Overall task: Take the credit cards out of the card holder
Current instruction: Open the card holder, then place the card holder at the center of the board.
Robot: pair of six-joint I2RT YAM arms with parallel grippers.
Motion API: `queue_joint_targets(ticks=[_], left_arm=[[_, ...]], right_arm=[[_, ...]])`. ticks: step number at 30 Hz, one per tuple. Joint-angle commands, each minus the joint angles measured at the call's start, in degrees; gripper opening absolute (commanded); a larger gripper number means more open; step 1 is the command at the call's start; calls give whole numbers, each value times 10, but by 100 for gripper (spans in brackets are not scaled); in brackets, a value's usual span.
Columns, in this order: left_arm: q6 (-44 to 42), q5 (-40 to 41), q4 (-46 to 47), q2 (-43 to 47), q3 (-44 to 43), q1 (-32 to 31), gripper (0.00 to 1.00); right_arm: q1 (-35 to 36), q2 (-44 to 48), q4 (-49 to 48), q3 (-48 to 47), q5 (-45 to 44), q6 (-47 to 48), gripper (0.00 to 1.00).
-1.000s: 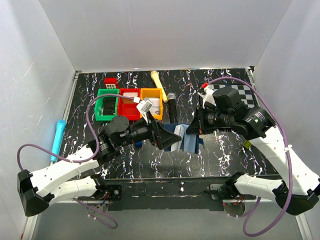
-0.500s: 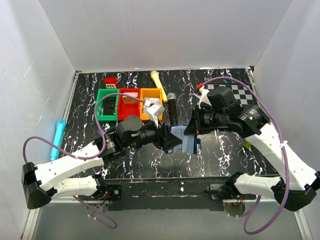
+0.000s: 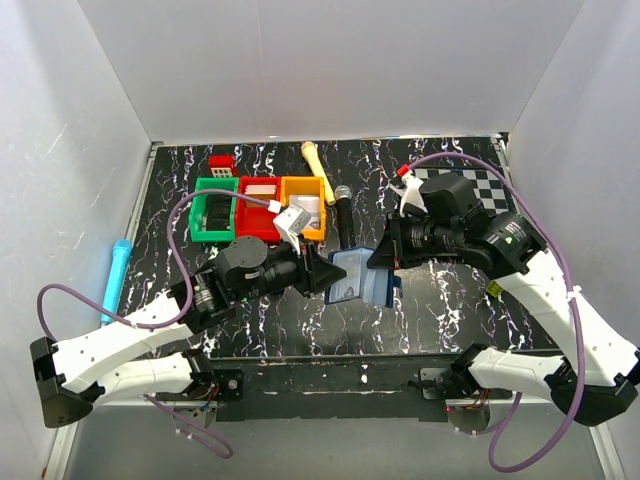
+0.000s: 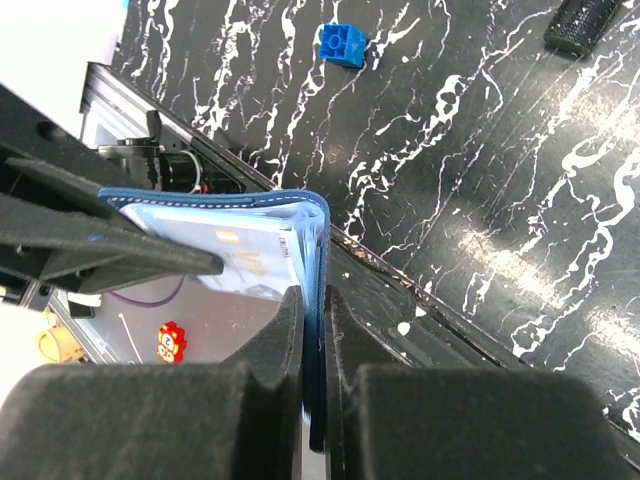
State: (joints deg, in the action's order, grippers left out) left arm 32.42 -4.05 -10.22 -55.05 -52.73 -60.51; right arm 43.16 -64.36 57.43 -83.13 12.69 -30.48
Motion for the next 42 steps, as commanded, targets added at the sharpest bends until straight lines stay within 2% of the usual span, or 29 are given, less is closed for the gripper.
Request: queue_joint_targets(ticks=[1,3,5,8,11,12,15,17,20,23,26,29,34,38,42], left_arm=[[1,18,4,20,14,-3,12],[1,16,4,20,15,-3,10],[2,17,4,20,17,-3,0],[3,19,-6,22,13,-3,0],[4,51,-42,27,-1,-3,0],[4,62,-63,31,-8,-3,0],[5,100,-122,35,-30,-3,0],[6,119,-148,36,-39,-3,0],[16,134,-166,33,-42,-3,0],[42,135,-177,11,-40,-2,0],[72,121,-174,-13,-38,-3,0],[89,120,-143,-6,-10,-2,0],[102,98,-95,9,45,-1,0],[107,91,-61,5,86,2,0],[115,65,-11,-19,140,31,0]], right_arm=[[3,20,-36,0,15,-3,1],[3,20,-36,0,20,-2,1],[3,24,-37,2,22,-2,1],[3,33,-36,3,16,3,1],[3,47,-21,-3,-13,23,39],[3,55,-15,-4,-24,33,46],[3,70,2,-21,-61,57,56],[3,82,3,-36,-69,70,57],[3,93,-38,-36,3,79,52],[4,88,-106,9,92,54,36],[20,73,-170,84,102,20,15],[23,58,-244,170,118,-15,3],[23,28,-346,268,127,-31,1],[18,-16,-330,288,83,-19,1],[10,-25,-351,326,51,-20,1]])
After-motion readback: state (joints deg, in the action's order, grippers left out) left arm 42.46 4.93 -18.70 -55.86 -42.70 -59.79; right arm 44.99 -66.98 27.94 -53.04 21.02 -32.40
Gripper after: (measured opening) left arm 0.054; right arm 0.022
